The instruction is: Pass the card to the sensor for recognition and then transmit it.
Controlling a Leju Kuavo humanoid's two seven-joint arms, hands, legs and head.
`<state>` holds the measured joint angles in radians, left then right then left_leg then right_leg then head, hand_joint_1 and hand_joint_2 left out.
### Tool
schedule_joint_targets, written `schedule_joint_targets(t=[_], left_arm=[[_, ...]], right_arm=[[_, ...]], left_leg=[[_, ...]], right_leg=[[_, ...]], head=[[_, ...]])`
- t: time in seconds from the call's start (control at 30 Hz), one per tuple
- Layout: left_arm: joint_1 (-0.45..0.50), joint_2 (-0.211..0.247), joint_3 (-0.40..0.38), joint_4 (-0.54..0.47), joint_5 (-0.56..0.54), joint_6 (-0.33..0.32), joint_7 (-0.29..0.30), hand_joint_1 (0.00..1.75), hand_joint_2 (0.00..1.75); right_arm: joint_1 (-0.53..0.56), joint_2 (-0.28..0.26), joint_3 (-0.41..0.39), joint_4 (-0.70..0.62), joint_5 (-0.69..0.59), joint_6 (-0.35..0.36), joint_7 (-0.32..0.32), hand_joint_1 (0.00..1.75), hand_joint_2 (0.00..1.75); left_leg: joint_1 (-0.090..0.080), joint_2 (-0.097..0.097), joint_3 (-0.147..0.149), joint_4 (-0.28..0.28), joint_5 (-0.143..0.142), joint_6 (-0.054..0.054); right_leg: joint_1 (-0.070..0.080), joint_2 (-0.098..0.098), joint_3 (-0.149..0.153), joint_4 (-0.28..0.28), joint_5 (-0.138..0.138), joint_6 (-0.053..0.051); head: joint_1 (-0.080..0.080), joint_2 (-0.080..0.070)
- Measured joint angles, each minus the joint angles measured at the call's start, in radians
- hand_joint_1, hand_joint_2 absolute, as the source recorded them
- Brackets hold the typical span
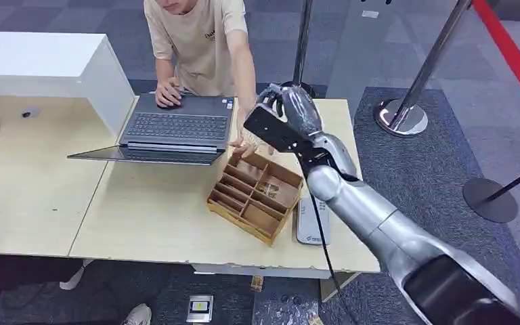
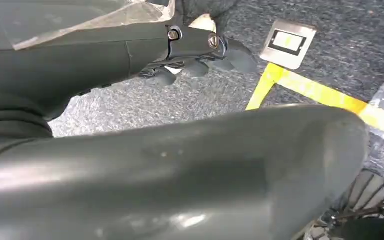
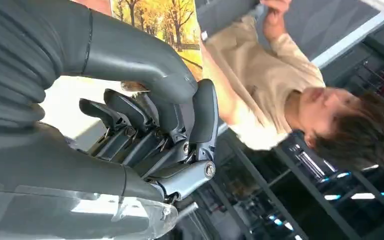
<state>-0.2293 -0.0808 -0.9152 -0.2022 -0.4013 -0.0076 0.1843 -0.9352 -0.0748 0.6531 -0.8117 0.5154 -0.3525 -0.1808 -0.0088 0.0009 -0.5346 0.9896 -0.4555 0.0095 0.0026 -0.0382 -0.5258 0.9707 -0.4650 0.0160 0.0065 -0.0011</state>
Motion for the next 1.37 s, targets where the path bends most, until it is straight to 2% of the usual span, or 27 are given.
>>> schedule_joint_targets(t=[0.17,0.37,0.6,0.63,0.67,0.7,1.13,1.27,1.37], left_arm=[[-0.003,-0.008,0.000,0.000,0.000,-0.007,-0.003,0.00,0.00],[-0.007,-0.014,0.000,0.000,0.000,-0.008,-0.003,0.00,0.00],[-0.014,-0.017,0.000,0.000,0.000,-0.008,-0.003,0.00,0.00],[-0.014,-0.017,0.000,0.000,0.000,-0.008,-0.003,0.00,0.00],[-0.014,-0.017,0.000,0.000,0.000,-0.008,-0.003,0.00,0.00],[-0.014,-0.017,0.000,0.000,0.000,-0.008,-0.003,0.00,0.00],[-0.014,-0.020,0.000,0.000,-0.006,-0.010,-0.001,0.00,0.00],[-0.014,-0.020,0.001,0.000,-0.007,-0.010,-0.001,0.00,0.00],[-0.012,-0.020,0.002,0.000,-0.002,-0.005,-0.001,0.00,0.00]], right_arm=[[-0.119,0.023,-0.004,0.100,-0.004,0.002,0.033,1.75,1.75],[-0.203,0.060,-0.011,0.202,-0.037,0.009,0.047,1.75,1.75],[-0.225,0.095,-0.024,0.289,-0.036,0.008,0.051,1.75,1.75],[-0.224,0.099,-0.024,0.299,-0.036,0.007,0.053,1.27,1.75],[-0.224,0.103,-0.024,0.307,-0.037,0.006,0.054,0.05,1.75],[-0.224,0.105,-0.024,0.315,-0.037,0.006,0.055,0.00,0.00],[-0.221,0.120,-0.027,0.376,-0.063,0.025,0.053,0.00,0.00],[-0.221,0.114,-0.047,0.379,-0.141,0.023,-0.018,0.00,0.00],[-0.214,0.105,-0.076,0.365,-0.250,0.018,-0.083,0.00,0.00]], left_leg=[[0.000,0.000,-0.001,0.000,0.000,0.000],[0.000,0.000,-0.001,0.000,0.000,0.000],[0.000,0.000,-0.001,0.000,0.000,0.000],[0.000,0.000,-0.001,0.000,0.000,0.000],[0.000,0.000,-0.001,0.000,0.000,0.000],[0.000,0.000,-0.001,0.000,0.000,0.000],[0.000,0.000,-0.001,0.000,0.000,0.000],[0.000,0.000,-0.001,0.000,0.000,0.000],[0.000,0.000,-0.001,0.000,0.000,0.000]], right_leg=[[0.000,0.000,-0.001,0.000,0.000,0.000],[0.000,0.000,-0.002,0.000,0.000,0.000],[0.000,0.000,-0.001,0.000,0.000,0.000],[0.000,0.000,-0.001,0.000,0.000,0.000],[0.000,0.000,-0.002,0.000,0.000,0.000],[0.000,0.000,-0.001,0.000,0.000,0.000],[0.000,0.000,-0.002,0.000,0.000,0.000],[0.000,0.000,-0.002,0.000,0.000,0.000],[0.000,0.000,-0.002,0.000,0.000,0.000]], head=[[0.000,0.000],[-0.001,0.000],[0.000,0.000],[0.000,0.000],[0.000,0.000],[0.000,0.000],[0.000,0.000],[0.000,0.000],[0.000,0.000]])
